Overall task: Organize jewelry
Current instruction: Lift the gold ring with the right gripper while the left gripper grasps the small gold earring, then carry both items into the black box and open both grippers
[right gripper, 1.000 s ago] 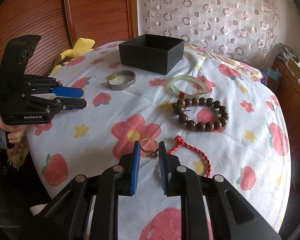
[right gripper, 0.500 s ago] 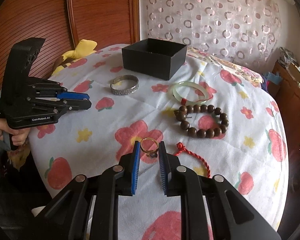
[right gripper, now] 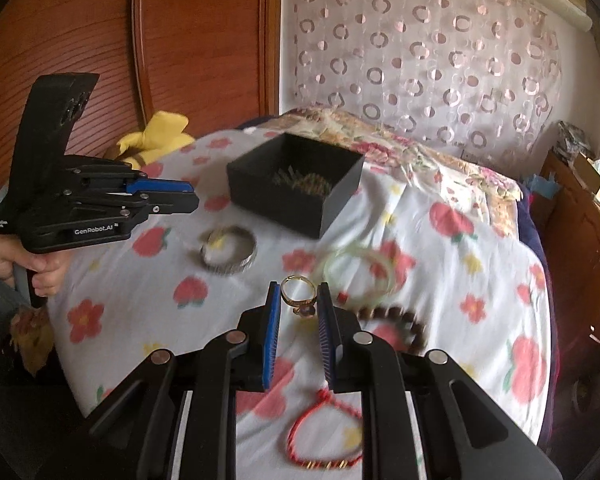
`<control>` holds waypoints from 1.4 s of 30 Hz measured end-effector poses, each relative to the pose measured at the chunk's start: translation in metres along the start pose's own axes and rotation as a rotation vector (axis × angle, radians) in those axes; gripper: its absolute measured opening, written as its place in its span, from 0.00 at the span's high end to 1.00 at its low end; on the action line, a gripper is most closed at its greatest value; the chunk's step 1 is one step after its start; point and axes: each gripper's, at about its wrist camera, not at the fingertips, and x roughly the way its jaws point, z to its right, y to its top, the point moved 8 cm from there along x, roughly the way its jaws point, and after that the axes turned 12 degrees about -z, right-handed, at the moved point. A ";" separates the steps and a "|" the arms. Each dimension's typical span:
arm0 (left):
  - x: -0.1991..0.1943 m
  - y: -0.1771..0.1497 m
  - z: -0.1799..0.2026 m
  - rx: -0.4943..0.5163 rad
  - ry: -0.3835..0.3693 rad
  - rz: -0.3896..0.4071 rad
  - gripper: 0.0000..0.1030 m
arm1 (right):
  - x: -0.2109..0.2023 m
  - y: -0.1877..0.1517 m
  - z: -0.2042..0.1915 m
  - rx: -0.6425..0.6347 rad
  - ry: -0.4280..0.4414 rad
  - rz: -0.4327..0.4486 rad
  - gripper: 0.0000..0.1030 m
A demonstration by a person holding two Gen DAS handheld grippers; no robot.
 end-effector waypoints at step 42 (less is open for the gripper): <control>0.036 0.076 -0.097 -0.133 0.081 0.049 0.27 | 0.130 0.159 0.038 -0.034 0.066 -0.016 0.78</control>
